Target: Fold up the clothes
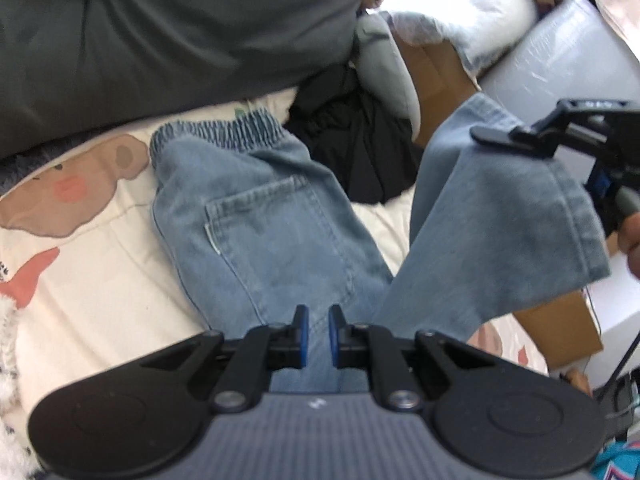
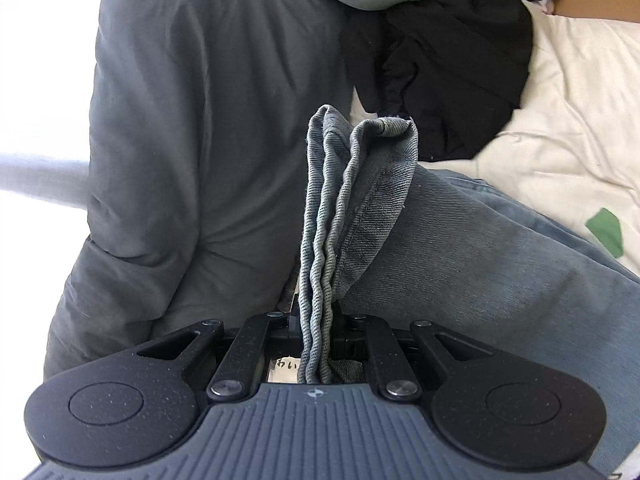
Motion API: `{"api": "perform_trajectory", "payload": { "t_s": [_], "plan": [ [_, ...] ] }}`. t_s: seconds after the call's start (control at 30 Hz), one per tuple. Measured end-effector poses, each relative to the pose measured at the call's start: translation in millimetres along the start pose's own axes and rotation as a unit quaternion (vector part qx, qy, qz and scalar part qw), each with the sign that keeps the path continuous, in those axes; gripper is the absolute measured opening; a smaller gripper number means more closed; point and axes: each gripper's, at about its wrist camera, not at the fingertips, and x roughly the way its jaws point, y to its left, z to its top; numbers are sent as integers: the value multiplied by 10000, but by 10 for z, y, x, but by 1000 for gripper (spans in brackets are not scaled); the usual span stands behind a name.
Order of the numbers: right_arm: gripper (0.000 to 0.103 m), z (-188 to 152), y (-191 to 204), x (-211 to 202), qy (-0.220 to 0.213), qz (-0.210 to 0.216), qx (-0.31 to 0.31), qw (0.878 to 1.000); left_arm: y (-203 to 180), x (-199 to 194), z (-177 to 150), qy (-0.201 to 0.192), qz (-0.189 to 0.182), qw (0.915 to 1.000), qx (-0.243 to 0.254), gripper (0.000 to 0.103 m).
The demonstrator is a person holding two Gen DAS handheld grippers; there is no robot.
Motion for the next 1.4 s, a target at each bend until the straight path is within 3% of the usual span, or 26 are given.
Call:
{"api": "perform_trajectory", "payload": {
  "t_s": [0.13,0.27,0.37,0.5,0.57,0.87,1.07,1.27,1.4],
  "plan": [
    [21,44,-145,310,233,109,213,9994,19,-6,16,-181,164,9997,-92,11],
    [40,68,-237,603,458,259,374,9979,81,-16,18,-234,389,9989,-92,19],
    [43,103,-255,739,559,327,523,9965,153,-38,22,-255,607,9978,-105,20],
    [65,164,-218,818,654,355,636,9952,231,-77,40,-331,817,9959,-211,20],
    [70,214,-163,806,679,317,598,9954,240,-86,47,-367,861,9953,-244,21],
    [75,549,87,826,1209,-204,76,9924,136,-60,54,-428,831,9956,-47,28],
    [77,667,432,1081,1995,-700,-1036,9719,147,-19,23,-358,832,9959,-39,28],
    [78,684,498,1272,2404,-829,-1581,9541,182,-3,7,-328,821,9960,-88,28],
    [78,676,457,1256,2314,-629,-1645,9568,232,-11,25,-388,862,9954,-153,29]
  ]
}}
